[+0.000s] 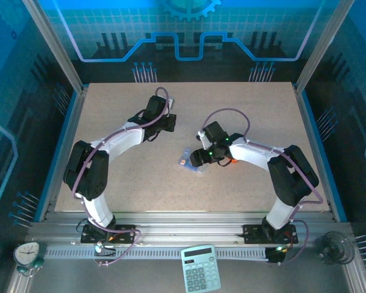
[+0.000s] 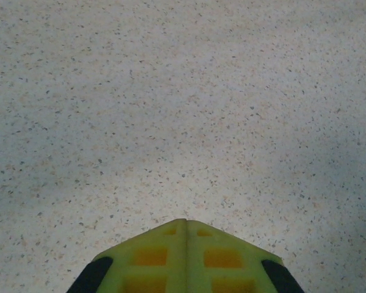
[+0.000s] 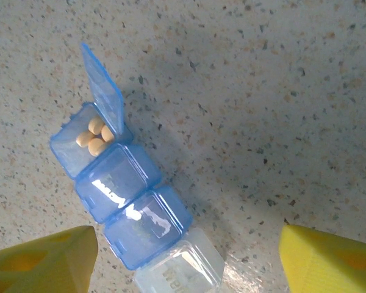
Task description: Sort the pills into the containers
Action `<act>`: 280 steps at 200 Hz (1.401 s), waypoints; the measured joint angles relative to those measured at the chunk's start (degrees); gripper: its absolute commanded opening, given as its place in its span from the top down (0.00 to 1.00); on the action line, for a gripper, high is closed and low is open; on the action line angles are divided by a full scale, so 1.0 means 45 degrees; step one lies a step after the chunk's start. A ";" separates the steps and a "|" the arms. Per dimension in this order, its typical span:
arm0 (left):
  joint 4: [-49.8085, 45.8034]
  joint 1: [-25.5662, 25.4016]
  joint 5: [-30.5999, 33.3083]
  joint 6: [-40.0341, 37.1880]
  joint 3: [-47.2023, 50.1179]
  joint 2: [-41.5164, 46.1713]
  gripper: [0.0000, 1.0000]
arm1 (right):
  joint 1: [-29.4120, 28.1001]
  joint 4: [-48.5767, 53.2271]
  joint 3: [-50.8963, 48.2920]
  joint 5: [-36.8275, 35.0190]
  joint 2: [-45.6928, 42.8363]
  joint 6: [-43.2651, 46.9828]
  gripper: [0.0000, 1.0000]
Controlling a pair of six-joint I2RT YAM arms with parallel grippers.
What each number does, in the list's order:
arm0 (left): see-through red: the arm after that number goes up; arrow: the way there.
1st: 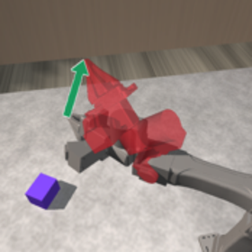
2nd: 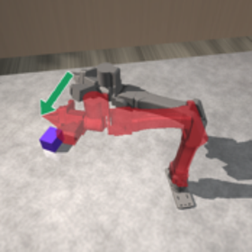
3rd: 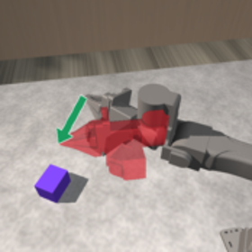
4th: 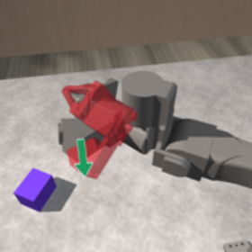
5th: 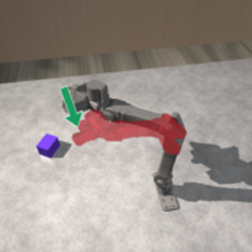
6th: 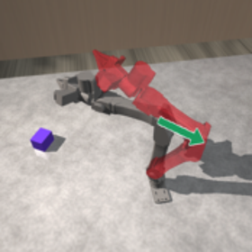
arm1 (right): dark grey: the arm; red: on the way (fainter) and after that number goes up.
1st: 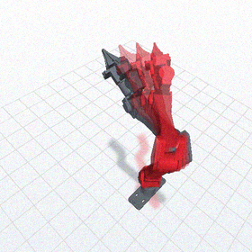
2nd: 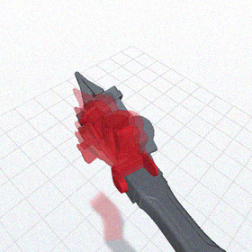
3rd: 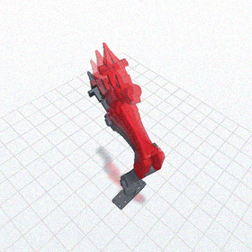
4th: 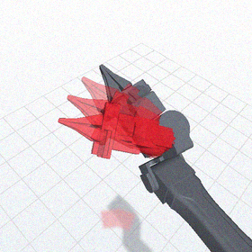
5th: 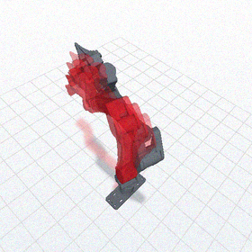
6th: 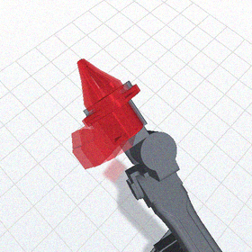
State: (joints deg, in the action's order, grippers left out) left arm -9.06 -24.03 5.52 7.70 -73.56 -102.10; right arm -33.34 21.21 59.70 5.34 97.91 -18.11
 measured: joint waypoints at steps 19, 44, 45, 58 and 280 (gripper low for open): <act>-0.0291 -0.0243 0.0019 -0.0078 -0.0447 -0.0369 1.00 | 0.0000 -0.0005 -0.0151 -0.0005 0.0000 0.0000 0.22; -0.0709 -0.0627 0.0204 -0.0214 -0.0986 -0.0840 1.00 | 0.0000 -0.0044 -0.0408 -0.0053 0.0000 0.0000 0.22; -0.0719 -0.0636 0.0204 -0.0223 -0.1005 -0.0850 1.00 | 0.0000 -0.0044 -0.0427 -0.0053 0.0000 0.0000 0.22; -0.0913 -0.0801 0.0277 -0.0364 -0.1234 -0.1035 1.00 | 0.0000 -0.0053 -0.0588 -0.0068 0.0000 -0.0005 0.22; -0.6023 -0.1549 -0.1355 -0.1394 -0.4634 -0.4163 1.00 | 0.0005 -0.0529 -0.0840 -0.0083 0.0228 -0.0209 0.24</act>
State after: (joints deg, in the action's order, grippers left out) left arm -36.16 -31.00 -0.58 1.43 -94.41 -120.84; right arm -33.32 18.83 55.92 4.97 98.94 -19.05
